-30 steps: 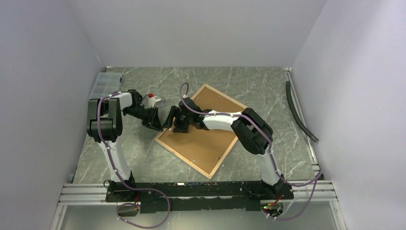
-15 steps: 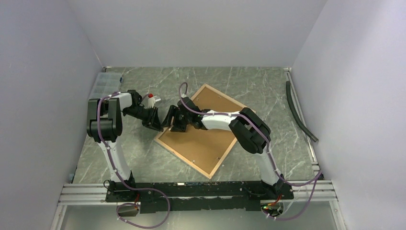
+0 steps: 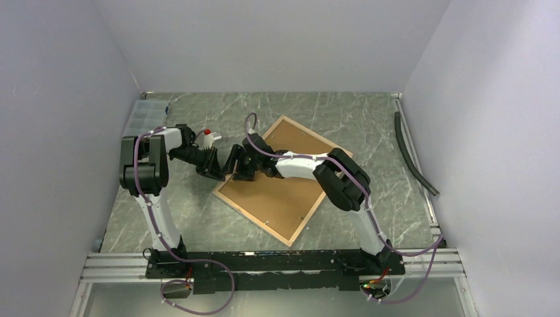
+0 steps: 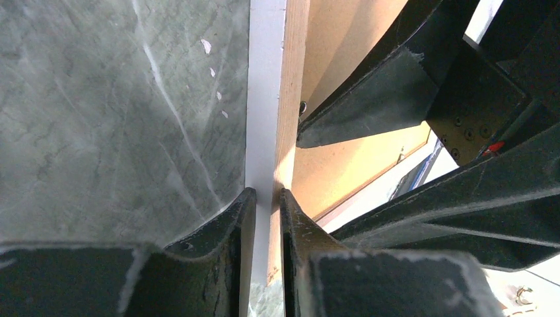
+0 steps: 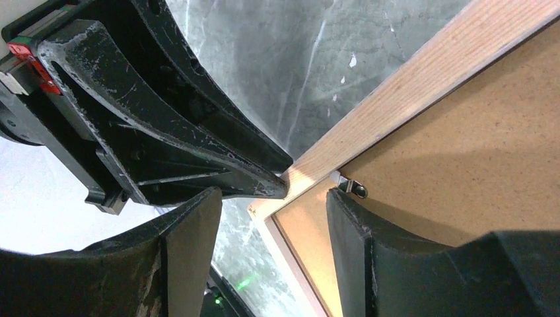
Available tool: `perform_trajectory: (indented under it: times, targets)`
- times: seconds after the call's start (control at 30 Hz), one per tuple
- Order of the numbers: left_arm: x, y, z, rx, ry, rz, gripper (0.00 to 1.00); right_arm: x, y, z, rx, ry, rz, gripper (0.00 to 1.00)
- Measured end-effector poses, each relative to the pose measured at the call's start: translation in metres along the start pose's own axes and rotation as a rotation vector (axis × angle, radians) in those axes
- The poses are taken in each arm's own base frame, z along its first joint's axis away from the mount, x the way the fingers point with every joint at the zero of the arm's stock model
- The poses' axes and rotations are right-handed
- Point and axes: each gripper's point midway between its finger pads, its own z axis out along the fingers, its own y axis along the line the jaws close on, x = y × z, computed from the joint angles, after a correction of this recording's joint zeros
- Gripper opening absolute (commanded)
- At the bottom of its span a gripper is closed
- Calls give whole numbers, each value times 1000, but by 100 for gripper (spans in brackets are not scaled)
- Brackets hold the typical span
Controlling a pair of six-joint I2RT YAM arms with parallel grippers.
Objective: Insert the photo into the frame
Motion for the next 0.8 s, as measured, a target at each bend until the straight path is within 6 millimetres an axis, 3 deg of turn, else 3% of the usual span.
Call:
perform_trajectory:
  times: [0.43,0.6,0.7,0.8]
  targets:
    - [0,0,0,3,-2,0,21,-4,4,5,-4,-9,-13,64]
    - [0,-1,-1,3,2,2,28,-6,5,3,-8,-10,-38,73]
    - [0,-1,-4,-2,7,2,34,-10,5,-10,-9,-17,-56,79]
    - [-3,-2,-10,-2,6,-2,38,-16,-7,-47,11,-39,-50,84]
